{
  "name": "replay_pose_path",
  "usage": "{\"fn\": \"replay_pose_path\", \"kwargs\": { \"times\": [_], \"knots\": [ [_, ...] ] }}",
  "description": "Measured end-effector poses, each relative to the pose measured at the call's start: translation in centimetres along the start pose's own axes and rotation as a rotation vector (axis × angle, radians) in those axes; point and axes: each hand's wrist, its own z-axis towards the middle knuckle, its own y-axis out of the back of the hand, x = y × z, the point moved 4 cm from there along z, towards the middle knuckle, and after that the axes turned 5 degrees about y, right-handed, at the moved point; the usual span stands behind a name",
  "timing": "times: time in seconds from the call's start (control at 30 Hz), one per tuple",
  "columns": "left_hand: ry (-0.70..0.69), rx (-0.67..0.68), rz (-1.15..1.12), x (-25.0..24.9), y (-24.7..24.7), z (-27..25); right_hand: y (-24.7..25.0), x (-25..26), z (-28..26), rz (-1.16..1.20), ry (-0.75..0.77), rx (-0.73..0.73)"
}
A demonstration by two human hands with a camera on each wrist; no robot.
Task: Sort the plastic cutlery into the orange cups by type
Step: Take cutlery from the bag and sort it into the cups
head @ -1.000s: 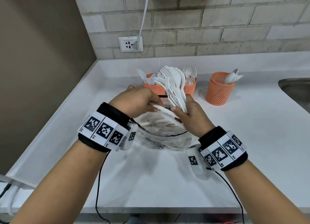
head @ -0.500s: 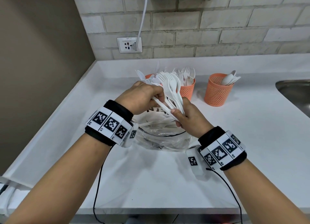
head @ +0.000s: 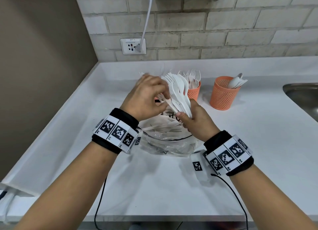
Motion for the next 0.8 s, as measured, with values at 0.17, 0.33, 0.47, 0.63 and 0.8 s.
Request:
{"fn": "replay_pose_path", "kwargs": {
  "times": [0.17, 0.33, 0.47, 0.63, 0.8],
  "knots": [
    [0.33, -0.181, -0.261, 1.5, -0.1, 0.1, 0.2, 0.0, -0.1, 0.029, 0.007, 0.02],
    [0.543, -0.201, -0.442, 2.5, -1.4, 0.3, 0.1, 0.4, -0.6, 0.052, -0.023, 0.07],
    [0.53, -0.161, -0.526, 1.2, -2.4, 0.2, -0.3, 0.4, -0.7, 0.077, -0.028, 0.055],
    [0.524, -0.06, -0.622, 1.1, -3.1, -0.2, 0.2, -0.3, -0.9, 0.084, -0.053, 0.01],
    [0.675, 0.06, -0.229, 2.7, -4.6, -2.0, 1.5, -1.0, -0.5, -0.006, -0.076, -0.12]
  ]
}}
